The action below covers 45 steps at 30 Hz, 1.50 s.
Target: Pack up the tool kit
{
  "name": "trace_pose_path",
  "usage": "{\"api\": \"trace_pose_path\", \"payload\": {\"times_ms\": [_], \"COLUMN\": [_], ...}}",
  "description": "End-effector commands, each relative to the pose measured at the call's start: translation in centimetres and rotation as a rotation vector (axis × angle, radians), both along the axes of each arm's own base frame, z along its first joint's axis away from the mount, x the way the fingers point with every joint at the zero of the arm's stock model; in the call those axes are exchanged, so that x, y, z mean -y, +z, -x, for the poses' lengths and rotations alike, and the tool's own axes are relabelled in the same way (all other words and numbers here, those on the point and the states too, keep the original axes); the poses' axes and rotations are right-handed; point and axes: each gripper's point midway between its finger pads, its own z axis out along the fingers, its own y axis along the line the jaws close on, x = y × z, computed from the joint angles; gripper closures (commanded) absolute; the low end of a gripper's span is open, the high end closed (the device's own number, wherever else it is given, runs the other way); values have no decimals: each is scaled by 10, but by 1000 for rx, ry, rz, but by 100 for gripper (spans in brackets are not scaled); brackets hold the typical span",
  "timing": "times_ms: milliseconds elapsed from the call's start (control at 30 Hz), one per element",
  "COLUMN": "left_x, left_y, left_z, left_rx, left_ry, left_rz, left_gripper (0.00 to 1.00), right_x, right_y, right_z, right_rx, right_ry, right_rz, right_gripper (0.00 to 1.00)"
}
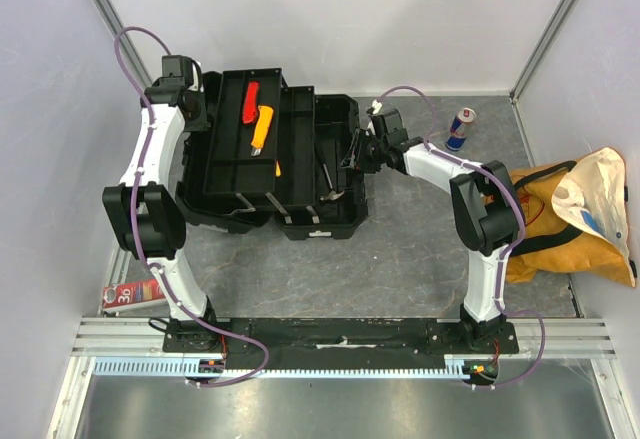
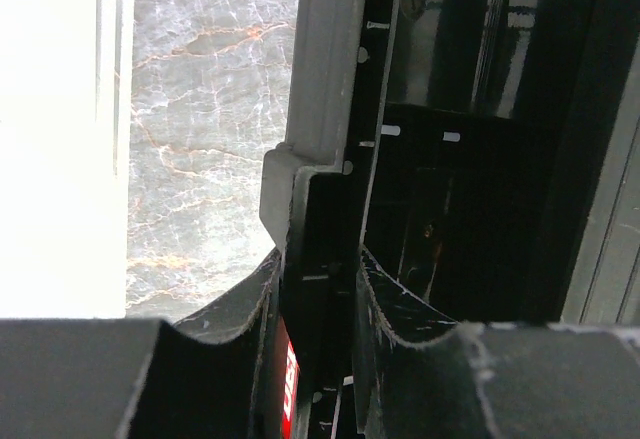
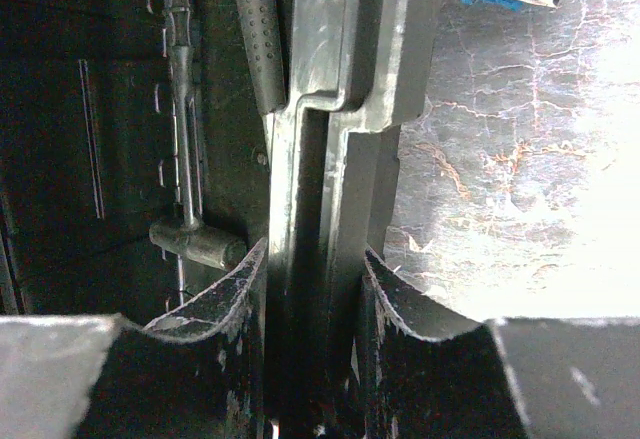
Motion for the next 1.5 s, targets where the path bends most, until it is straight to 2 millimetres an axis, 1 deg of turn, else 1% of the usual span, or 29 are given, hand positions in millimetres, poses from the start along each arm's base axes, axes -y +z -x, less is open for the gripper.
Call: {"api": "trace_pose_path", "payload": {"times_ms": [0,33,67,100,300,500,633,767,867,933,1267,1467], "left_x": [-9,-6,-8,5,15,36,53,74,87,98,128,150], "left_y": [133,136,139,141,153,174,178,177,175,176,178,176], "left_z": [-12,-12,-11,-12,-8,-7,-8,-12,-14,-15,-17,-13], "left_rx": [358,363,368,373,382,415,422,420,419,427,445,455], "left_ry": [11,4,12,-13,-3,7,3,-23,-34,-42,-35,-51], "left_rz": [-118,-122,-132,-138,-230,-321,-361,-388,-401,-402,-440,-436], "left_gripper": [98,98,98,98,98,98,98,98,98,98,98,98], "right_x": [-10,-12,-15,-18,-27,-36,-43,-49,-52,-52,-53,-52], "right_y": [-29,-30,-31,-30,-37,-32,-26,-19,-18,-19,-30,-35], "right_z": [20,21,23,24,25,10,2,-5,-8,-8,-6,-4], "right_rx": [-93,-92,-95,-95,-113,-96,-82,-65,-60,-63,-90,-98], "right_ry": [4,4,6,7,-25,-41,-40,-40,-45,-47,-52,-52], "right_rz": [26,26,26,24,20,-11,-31,-46,-51,-48,-47,-42], "right_gripper": [100,100,100,100,100,100,100,100,100,100,100,100]}}
